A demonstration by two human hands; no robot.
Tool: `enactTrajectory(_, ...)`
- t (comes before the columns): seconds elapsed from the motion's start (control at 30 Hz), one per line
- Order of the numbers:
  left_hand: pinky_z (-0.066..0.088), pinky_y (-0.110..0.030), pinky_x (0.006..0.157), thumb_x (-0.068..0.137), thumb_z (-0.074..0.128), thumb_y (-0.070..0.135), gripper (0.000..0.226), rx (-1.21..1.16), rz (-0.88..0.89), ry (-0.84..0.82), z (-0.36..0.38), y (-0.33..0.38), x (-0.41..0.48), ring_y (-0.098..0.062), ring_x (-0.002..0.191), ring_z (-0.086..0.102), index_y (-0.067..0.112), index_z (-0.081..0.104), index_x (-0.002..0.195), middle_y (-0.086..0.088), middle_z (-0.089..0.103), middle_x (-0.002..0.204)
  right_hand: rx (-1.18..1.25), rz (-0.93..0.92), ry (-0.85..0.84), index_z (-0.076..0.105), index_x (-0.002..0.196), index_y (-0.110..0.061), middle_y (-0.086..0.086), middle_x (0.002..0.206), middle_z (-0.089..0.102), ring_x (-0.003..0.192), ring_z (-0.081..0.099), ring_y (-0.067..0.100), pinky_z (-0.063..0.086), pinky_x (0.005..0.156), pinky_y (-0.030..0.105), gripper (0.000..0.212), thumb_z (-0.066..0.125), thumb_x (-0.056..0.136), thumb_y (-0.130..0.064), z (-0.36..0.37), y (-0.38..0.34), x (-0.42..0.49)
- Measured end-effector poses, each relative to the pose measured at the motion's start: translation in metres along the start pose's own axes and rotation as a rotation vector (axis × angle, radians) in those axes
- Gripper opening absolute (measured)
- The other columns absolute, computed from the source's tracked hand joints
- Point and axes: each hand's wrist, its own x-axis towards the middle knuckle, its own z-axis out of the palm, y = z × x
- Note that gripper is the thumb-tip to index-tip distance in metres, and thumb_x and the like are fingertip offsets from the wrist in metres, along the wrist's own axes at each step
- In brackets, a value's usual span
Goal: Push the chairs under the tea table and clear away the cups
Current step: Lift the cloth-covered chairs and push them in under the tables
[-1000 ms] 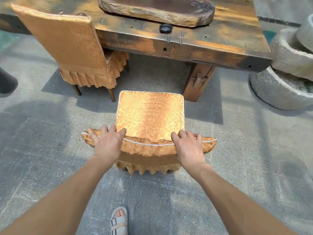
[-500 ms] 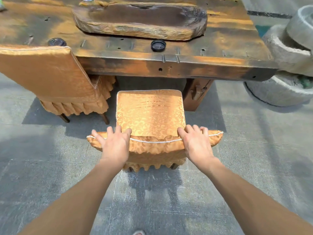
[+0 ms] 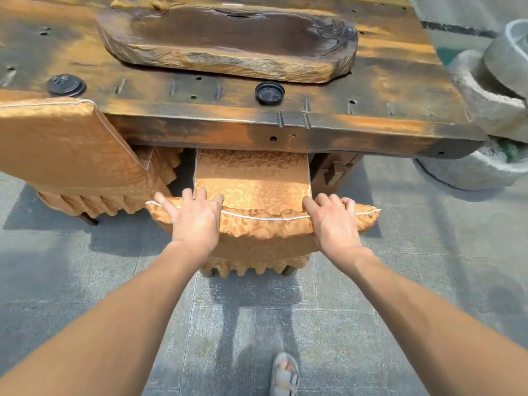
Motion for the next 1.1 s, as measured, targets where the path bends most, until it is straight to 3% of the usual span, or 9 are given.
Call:
enactTrajectory(0.2,0.012,-0.084,0.106,0.078,0.055,-0.008,0.048,-0.02,-0.013,0.0,-0.012,0.001,0.067,-0.035,0.116,0.04,0.022,0.054,0.115,-0.009,0.044,0.111,0.031,-0.003,0.026,0.05,0.103,-0.023,0.0,0.091,0.046,0.092,0.047,0.027,0.029,0.091,0.044,0.05,0.065,0.065,0.006,0.0,0.014,0.067)
enactTrajectory(0.33,0.011,-0.085,0.105,0.079,0.051,-0.008,0.042,-0.026,-0.006,0.008,-0.022,0.005,0.115,-0.036,0.113,0.04,0.02,0.053,0.11,-0.005,0.032,0.1,0.052,-0.022,0.05,0.052,0.101,-0.021,-0.001,0.088,0.04,0.09,0.048,0.028,0.031,0.09,0.045,0.049,0.066,0.062,0.005,0.0,0.028,0.117)
enactTrajectory(0.47,0.009,-0.085,0.105,0.082,0.049,-0.006,0.037,-0.045,-0.016,0.025,-0.029,0.008,0.164,-0.039,0.114,0.041,0.019,0.056,0.109,-0.009,0.04,0.103,0.064,-0.03,0.077,0.054,0.104,-0.021,0.004,0.094,0.054,0.093,0.051,0.032,0.031,0.09,0.048,0.05,0.067,0.061,0.001,0.0,0.04,0.164)
enactTrajectory(0.67,0.008,-0.084,0.106,0.08,0.05,-0.007,0.038,-0.025,-0.028,0.039,-0.037,0.013,0.224,-0.04,0.113,0.042,0.016,0.057,0.109,-0.014,0.047,0.106,0.089,-0.067,0.02,0.052,0.104,-0.022,0.005,0.1,0.057,0.1,0.052,0.032,0.031,0.09,0.047,0.049,0.071,0.064,-0.002,-0.011,0.057,0.226)
enactTrajectory(1.1,0.006,-0.084,0.107,0.075,0.052,-0.01,0.041,-0.006,-0.04,0.032,-0.037,0.006,0.23,-0.04,0.113,0.041,0.015,0.053,0.108,-0.014,0.046,0.105,0.084,-0.093,-0.022,0.051,0.11,-0.021,0.005,0.106,0.057,0.102,0.051,0.031,0.032,0.085,0.046,0.055,0.076,0.064,-0.006,-0.018,0.051,0.229)
